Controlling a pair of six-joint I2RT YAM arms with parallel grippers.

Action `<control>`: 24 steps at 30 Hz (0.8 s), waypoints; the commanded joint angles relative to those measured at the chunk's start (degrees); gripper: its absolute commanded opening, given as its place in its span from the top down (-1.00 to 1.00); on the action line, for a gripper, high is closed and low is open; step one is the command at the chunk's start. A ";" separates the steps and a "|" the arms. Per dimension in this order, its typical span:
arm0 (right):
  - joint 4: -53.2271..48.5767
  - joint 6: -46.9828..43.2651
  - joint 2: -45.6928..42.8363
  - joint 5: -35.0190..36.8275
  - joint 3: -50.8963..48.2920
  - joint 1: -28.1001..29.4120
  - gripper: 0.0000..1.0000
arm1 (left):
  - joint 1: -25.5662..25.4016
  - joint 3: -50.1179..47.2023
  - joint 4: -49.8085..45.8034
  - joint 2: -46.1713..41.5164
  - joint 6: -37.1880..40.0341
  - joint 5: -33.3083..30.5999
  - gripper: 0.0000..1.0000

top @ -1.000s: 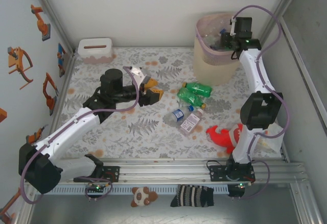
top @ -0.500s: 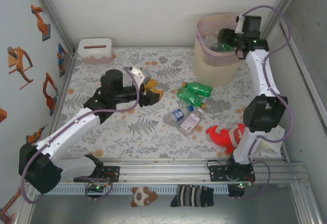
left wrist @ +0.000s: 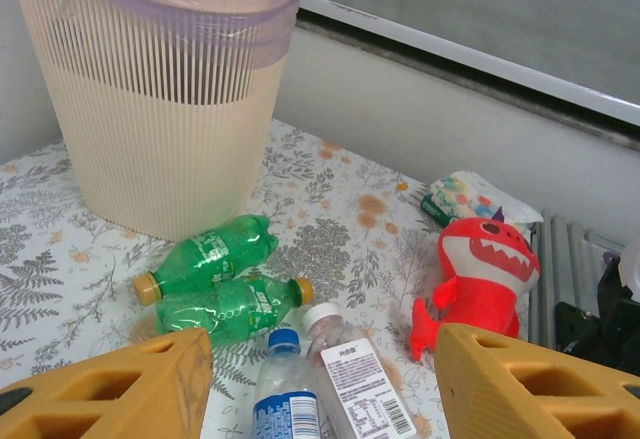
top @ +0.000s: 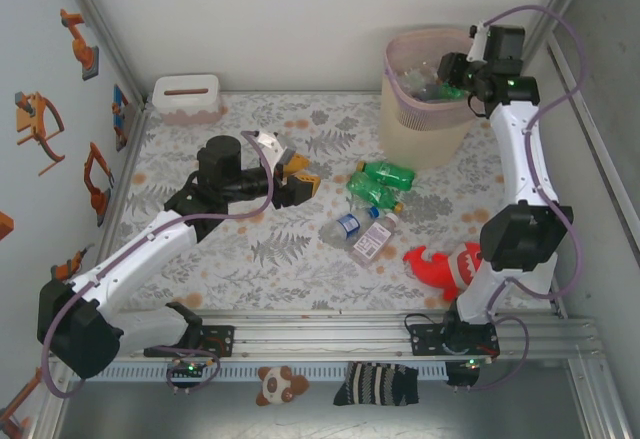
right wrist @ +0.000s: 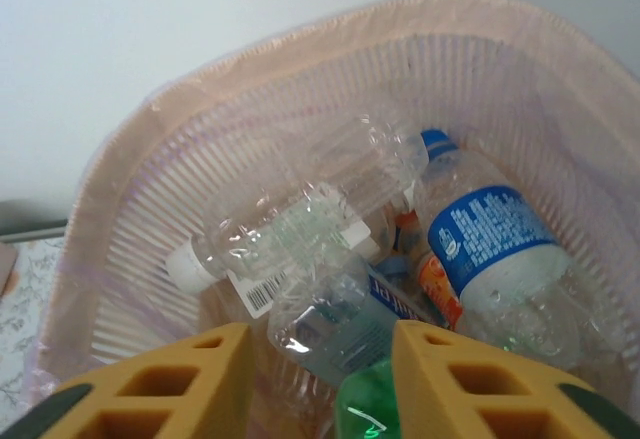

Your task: Put the plastic bottles in the bin

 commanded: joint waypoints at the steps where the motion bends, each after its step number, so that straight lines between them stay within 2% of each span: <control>1: -4.20 -0.29 1.94 0.10 -0.26 -0.45 0.30 | 0.26 -0.03 1.49 0.14 -0.58 0.99 -0.19; 10: -14.66 -4.01 6.86 10.62 4.70 -0.41 0.41 | 0.27 0.14 1.15 0.28 -0.60 0.95 -0.19; 19: -15.99 -4.96 5.36 11.99 12.11 -0.36 0.34 | 0.05 1.22 0.05 1.77 -0.81 -0.24 -0.17; 24: -15.57 -4.44 1.89 10.61 11.79 -0.33 0.31 | -0.57 3.45 -4.08 4.44 0.65 -3.18 -0.14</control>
